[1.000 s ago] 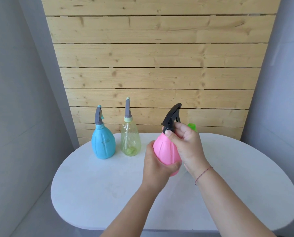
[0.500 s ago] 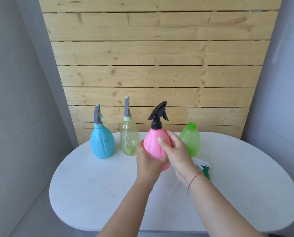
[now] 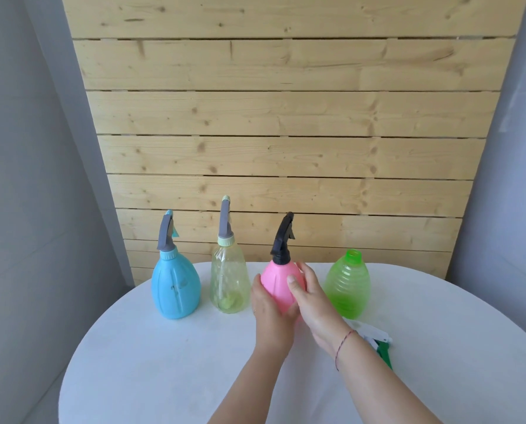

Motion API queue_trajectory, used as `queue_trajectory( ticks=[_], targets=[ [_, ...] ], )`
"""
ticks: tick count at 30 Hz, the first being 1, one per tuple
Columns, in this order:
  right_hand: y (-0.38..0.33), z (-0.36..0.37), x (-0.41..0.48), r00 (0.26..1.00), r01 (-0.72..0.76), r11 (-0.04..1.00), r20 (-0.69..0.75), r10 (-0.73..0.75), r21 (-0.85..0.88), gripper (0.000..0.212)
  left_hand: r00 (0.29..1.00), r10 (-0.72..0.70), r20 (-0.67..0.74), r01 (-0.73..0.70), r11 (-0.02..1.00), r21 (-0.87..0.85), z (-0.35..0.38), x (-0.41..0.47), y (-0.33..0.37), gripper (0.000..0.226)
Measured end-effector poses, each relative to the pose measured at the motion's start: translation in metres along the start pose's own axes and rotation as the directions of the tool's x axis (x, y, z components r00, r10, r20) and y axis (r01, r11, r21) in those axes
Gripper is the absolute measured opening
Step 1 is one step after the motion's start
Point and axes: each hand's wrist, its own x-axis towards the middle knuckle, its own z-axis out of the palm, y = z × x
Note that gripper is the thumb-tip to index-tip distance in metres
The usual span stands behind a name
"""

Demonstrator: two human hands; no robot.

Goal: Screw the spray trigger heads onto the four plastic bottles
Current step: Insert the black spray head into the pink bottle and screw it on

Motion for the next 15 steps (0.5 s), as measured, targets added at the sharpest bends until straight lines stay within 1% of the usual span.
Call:
queue_trajectory(
  ticks=[3,8,11,15],
  targets=[
    [0.009,-0.002,0.011,1.0,-0.007,0.999,0.002,0.007,0.05,0.039,0.999,0.035,-0.01,-0.034,0.997,0.069,0.003,0.009,-0.004,0.087],
    [0.013,-0.002,0.023,1.0,0.003,0.998,0.014,-0.003,0.057,0.04,1.0,0.023,-0.01,-0.022,0.995,0.1,0.007,0.016,-0.007,0.087],
    [0.014,-0.001,0.024,0.999,-0.007,0.999,0.035,0.005,0.044,0.048,1.0,0.019,-0.017,-0.016,0.991,0.131,0.007,0.016,-0.009,0.087],
    [0.015,0.0,0.022,0.998,-0.058,0.997,0.044,0.055,0.058,0.059,1.0,0.023,-0.021,-0.019,0.987,0.16,0.006,0.012,-0.01,0.084]
  ],
)
